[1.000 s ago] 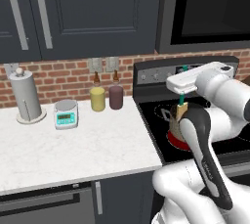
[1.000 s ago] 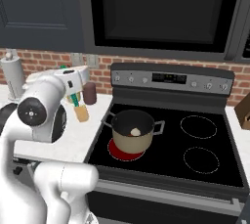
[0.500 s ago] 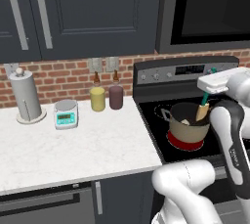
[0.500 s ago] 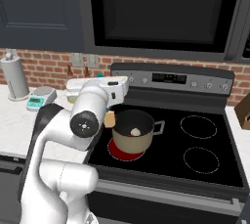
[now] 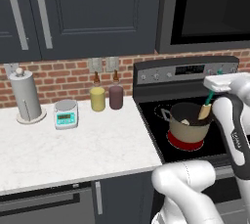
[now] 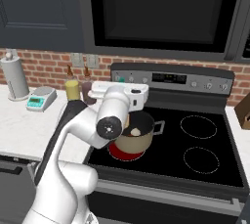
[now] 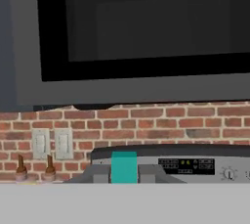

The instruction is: Put the garlic and tomato in the pot. Retrieve the spatula and lightly stir the vegetables in the pot.

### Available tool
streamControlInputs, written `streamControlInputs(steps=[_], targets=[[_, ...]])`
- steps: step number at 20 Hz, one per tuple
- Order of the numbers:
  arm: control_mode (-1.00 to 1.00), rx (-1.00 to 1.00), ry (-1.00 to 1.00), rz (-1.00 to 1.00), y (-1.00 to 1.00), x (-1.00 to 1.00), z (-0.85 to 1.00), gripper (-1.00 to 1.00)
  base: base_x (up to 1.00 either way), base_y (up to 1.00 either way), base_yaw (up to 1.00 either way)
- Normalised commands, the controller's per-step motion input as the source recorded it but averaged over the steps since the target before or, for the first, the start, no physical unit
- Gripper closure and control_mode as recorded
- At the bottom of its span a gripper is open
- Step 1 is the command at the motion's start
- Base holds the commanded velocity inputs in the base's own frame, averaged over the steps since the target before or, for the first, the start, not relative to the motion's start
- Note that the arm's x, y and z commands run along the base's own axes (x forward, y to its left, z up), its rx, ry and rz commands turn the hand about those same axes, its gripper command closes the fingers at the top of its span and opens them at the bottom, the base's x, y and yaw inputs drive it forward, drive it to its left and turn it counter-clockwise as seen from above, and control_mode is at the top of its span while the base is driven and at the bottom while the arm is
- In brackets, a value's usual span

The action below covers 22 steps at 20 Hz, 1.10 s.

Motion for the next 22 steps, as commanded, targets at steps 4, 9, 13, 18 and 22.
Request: streamControlInputs(steps=[4, 9, 13, 18, 22], targets=[[-1.0, 0.09, 0.03, -0.08, -0.23, 0.69, -0.22, 1.0, 0.0, 0.0, 0.0], [-1.0, 0.07, 0.06, -0.09, -0.16, 0.54, -0.38, 1.0, 0.0, 0.0, 0.0], [-1.0, 0.05, 0.06, -0.07, -0.04, 0.4, -0.5, 1.0, 0.0, 0.0, 0.0], [-1.0, 0.04, 0.05, -0.07, -0.04, 0.48, -0.41, 1.0, 0.0, 0.0, 0.0], [-1.0, 0.03, 0.05, -0.07, -0.08, 0.45, -0.41, 1.0, 0.0, 0.0, 0.0]])
